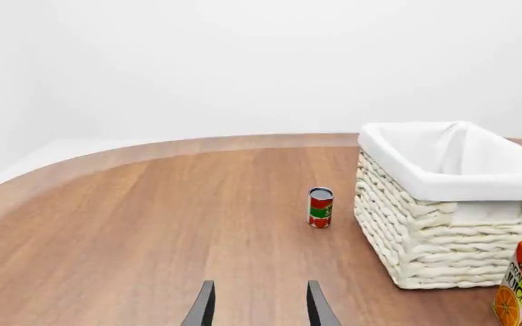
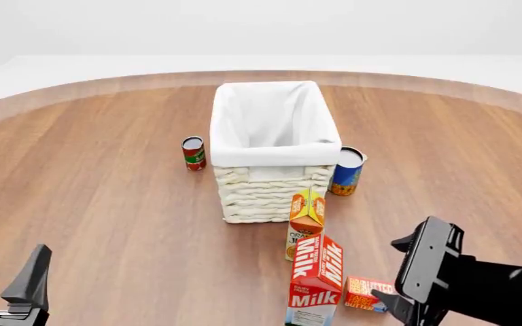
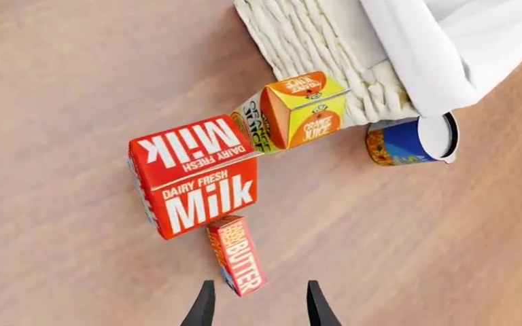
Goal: Pick up the butter and put it in the basket.
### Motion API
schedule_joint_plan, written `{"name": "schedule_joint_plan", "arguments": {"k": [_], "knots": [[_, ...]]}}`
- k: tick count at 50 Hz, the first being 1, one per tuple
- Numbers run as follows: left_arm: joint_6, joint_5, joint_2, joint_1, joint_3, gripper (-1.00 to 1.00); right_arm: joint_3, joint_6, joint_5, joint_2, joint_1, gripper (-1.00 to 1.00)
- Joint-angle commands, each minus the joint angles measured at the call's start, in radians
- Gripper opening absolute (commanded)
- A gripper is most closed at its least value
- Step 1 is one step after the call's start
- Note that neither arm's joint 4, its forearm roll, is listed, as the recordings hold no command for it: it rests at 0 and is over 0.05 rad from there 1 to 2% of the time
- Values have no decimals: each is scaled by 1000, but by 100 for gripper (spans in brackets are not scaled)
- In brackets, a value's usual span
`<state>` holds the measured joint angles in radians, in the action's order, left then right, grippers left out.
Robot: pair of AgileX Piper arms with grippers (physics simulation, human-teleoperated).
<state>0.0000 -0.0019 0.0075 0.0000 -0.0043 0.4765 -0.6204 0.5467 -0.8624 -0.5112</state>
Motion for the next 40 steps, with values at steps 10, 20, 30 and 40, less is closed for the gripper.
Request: {"name": "schedule_joint_plan", "arguments": {"k": [10, 20, 30, 40], "knots": [[0, 0, 0, 0, 0, 100, -31, -22, -29, -21, 41, 100], [0, 0, 0, 0, 0, 100, -71, -3, -109, -79, 41, 100], [0, 0, 0, 0, 0, 100, -103, 11, -152, -93, 58, 100], [0, 0, 0, 0, 0, 100, -161, 29, -239, -127, 78, 100]]}}
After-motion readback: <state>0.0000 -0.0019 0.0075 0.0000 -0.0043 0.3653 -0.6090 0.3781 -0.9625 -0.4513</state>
